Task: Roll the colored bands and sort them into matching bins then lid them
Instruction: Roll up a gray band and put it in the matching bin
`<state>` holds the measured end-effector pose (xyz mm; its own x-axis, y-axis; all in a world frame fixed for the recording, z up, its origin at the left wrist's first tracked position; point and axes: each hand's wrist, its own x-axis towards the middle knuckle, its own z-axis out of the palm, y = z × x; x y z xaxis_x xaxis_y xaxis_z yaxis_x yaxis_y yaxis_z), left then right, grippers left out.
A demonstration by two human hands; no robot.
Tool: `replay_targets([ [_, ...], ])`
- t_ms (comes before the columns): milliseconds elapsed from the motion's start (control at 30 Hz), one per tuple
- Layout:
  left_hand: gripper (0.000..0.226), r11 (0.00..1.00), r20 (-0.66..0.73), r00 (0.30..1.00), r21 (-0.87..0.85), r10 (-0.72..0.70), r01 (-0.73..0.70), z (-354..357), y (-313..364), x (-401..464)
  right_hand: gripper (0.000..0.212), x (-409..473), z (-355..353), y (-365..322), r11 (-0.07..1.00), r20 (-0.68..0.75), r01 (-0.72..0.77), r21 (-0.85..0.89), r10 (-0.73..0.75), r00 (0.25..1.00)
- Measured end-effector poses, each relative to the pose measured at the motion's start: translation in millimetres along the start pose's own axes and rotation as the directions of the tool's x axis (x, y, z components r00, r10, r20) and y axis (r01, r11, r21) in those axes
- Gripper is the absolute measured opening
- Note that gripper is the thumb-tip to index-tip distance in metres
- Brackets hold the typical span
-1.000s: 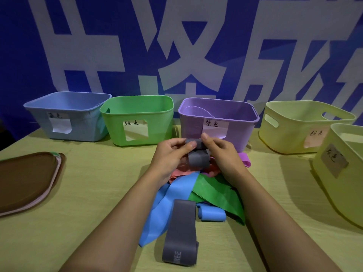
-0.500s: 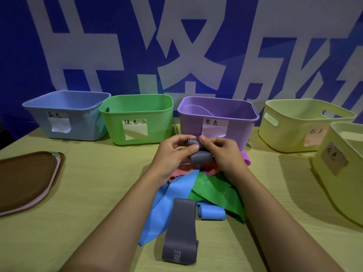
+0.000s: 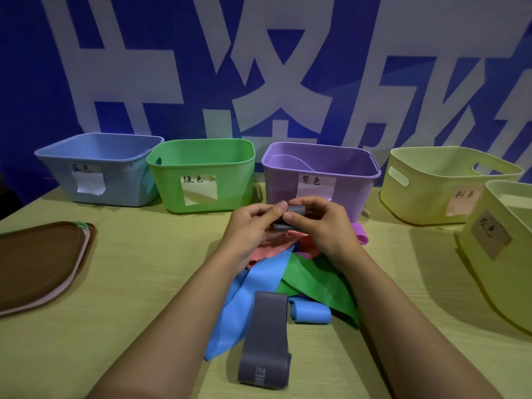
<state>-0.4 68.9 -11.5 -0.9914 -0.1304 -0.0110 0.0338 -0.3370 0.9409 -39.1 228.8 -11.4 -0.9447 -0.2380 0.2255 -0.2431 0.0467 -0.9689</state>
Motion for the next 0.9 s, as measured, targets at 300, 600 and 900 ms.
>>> replay_targets([
  [300,0.025,0.993,0.002,0.995,0.062,0.105,-0.105,-2,1,2,0.029,-2,-2,-2,0.997,0.051,-0.065,0.035,0.063,0.997],
  [600,0.032,0.970,0.030,0.982,0.153,0.184,-0.187,-4,4,0,0.033,-5,-1,-6,0.996,0.048,-0.063,-0.070,0.067,0.997],
  [900,0.050,0.981,0.001,0.983,0.053,0.185,-0.185,0,5,1,0.014,-1,-2,-2,0.999,0.030,0.036,-0.019,-0.035,0.999],
])
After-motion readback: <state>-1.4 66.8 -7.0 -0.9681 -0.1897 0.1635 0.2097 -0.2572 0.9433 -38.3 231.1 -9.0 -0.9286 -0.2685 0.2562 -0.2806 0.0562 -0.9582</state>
